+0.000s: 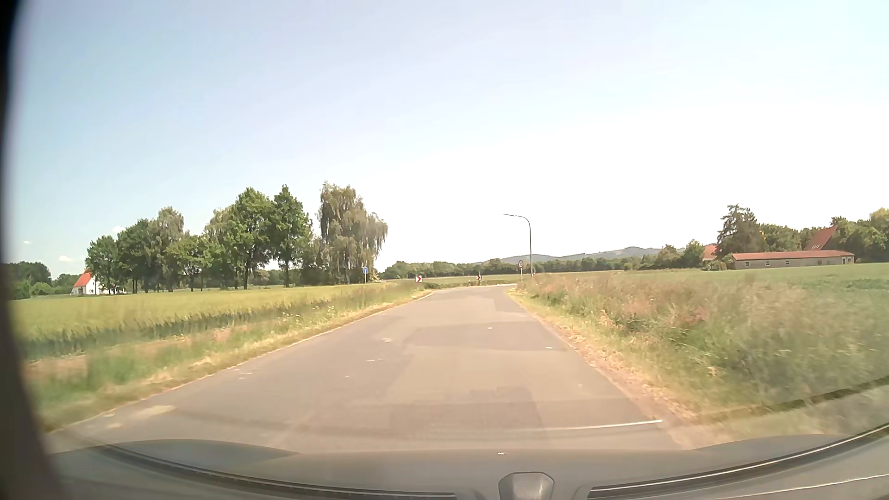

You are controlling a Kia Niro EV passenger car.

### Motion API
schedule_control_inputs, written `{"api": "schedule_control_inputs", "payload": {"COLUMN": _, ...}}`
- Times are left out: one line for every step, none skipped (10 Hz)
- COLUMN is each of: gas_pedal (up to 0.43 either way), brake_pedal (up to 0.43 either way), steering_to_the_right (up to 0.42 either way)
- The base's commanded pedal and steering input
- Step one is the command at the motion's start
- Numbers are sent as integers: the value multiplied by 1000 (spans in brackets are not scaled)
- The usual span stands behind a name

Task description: Follow the waypoints while adhering to traffic rules and regulations

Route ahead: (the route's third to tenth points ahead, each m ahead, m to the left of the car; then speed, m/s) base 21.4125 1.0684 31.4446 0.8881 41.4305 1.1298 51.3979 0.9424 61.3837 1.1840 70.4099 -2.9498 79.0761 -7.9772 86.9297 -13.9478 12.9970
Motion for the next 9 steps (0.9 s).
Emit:
{"api": "schedule_control_inputs", "payload": {"gas_pedal": 398, "brake_pedal": 6, "steering_to_the_right": -4}}
{"api": "schedule_control_inputs", "payload": {"gas_pedal": 398, "brake_pedal": 6, "steering_to_the_right": -4}}
{"api": "schedule_control_inputs", "payload": {"gas_pedal": 398, "brake_pedal": 6, "steering_to_the_right": -4}}
{"api": "schedule_control_inputs", "payload": {"gas_pedal": 398, "brake_pedal": 6, "steering_to_the_right": -3}}
{"api": "schedule_control_inputs", "payload": {"gas_pedal": 398, "brake_pedal": 6, "steering_to_the_right": -3}}
{"api": "schedule_control_inputs", "payload": {"gas_pedal": 390, "brake_pedal": 6, "steering_to_the_right": -3}}
{"api": "schedule_control_inputs", "payload": {"gas_pedal": 390, "brake_pedal": 6, "steering_to_the_right": -3}}
{"api": "schedule_control_inputs", "payload": {"gas_pedal": 378, "brake_pedal": 6, "steering_to_the_right": -2}}
{"api": "schedule_control_inputs", "payload": {"gas_pedal": 358, "brake_pedal": 6, "steering_to_the_right": -1}}
